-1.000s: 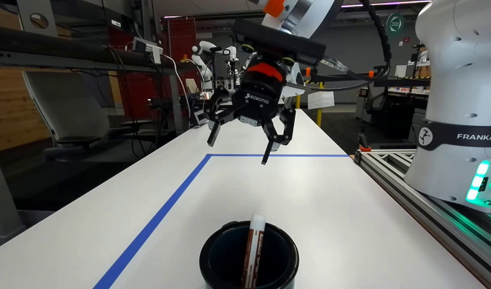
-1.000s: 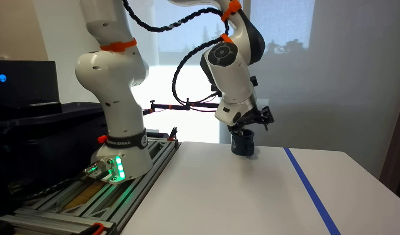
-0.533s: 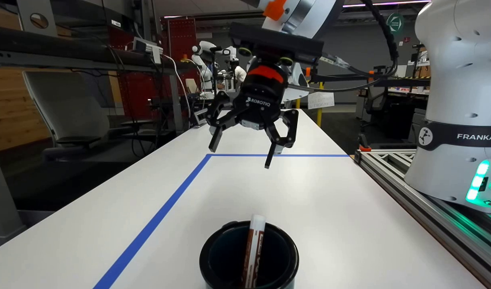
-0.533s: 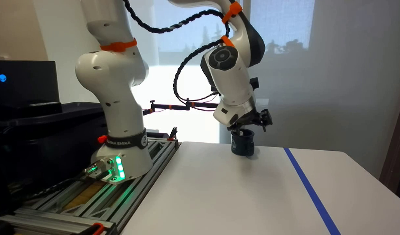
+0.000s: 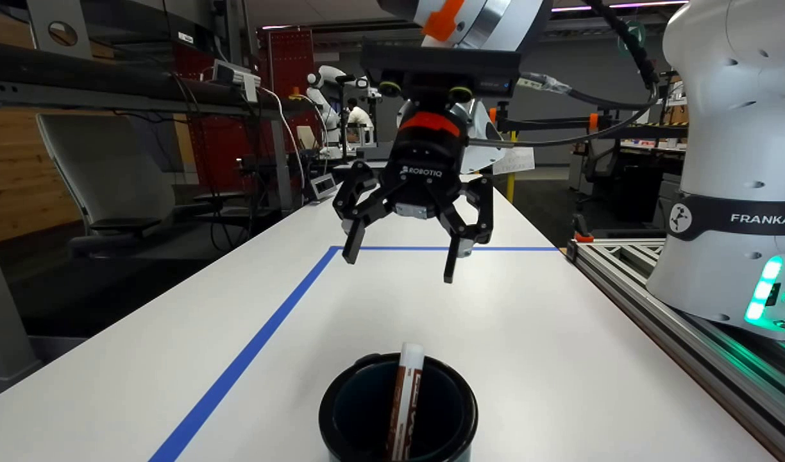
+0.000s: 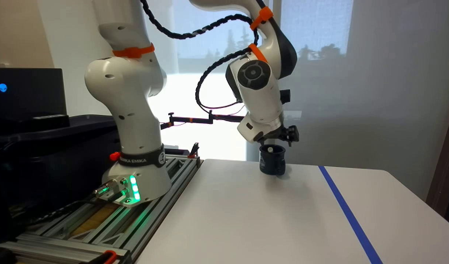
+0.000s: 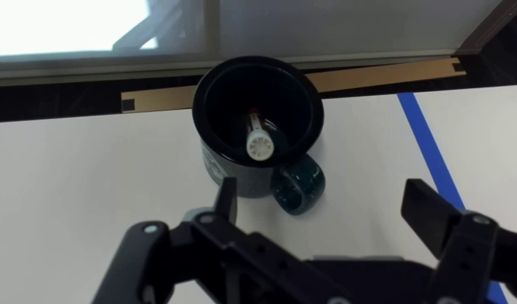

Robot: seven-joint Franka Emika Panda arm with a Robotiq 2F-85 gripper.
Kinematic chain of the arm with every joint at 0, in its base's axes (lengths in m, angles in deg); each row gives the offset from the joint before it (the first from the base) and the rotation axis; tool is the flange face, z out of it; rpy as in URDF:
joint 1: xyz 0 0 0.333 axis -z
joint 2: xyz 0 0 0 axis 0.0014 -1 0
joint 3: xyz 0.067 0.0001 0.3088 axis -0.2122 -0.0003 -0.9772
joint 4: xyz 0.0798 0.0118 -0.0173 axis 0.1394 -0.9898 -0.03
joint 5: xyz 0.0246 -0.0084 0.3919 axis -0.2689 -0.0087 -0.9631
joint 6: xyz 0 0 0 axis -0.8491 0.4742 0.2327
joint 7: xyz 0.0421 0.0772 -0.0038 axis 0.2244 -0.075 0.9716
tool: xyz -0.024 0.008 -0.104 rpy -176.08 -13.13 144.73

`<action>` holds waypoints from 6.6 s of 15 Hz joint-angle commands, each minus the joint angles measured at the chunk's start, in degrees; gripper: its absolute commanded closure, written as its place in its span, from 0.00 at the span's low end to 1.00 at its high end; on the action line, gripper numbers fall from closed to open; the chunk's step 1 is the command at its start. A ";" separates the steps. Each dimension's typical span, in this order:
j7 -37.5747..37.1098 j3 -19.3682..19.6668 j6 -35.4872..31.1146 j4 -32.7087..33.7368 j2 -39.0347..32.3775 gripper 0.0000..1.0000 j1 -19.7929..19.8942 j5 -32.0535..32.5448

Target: Remove the marker from the cup and put it on the table

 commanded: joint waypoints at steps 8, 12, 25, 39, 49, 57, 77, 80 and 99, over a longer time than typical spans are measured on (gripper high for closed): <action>-2.21 -0.51 3.58 0.06 -3.91 0.00 -1.95 0.75; -1.88 -0.88 4.21 0.06 -4.65 0.00 -2.83 0.26; 0.21 -0.22 4.45 0.34 -4.48 0.12 -2.84 -1.24; 3.71 -0.39 2.71 1.91 -6.94 0.26 -3.28 -4.67; 7.10 -0.50 2.77 3.74 -10.20 0.45 -3.73 -7.45; 7.72 -0.37 3.06 4.21 -10.50 0.68 -3.71 -7.70; 3.13 0.80 5.93 -3.59 6.58 0.95 -2.04 -4.01; 2.19 2.16 5.19 0.36 7.11 0.95 -0.07 -2.24; 15.30 11.25 7.68 -0.32 -4.94 0.95 9.27 -1.14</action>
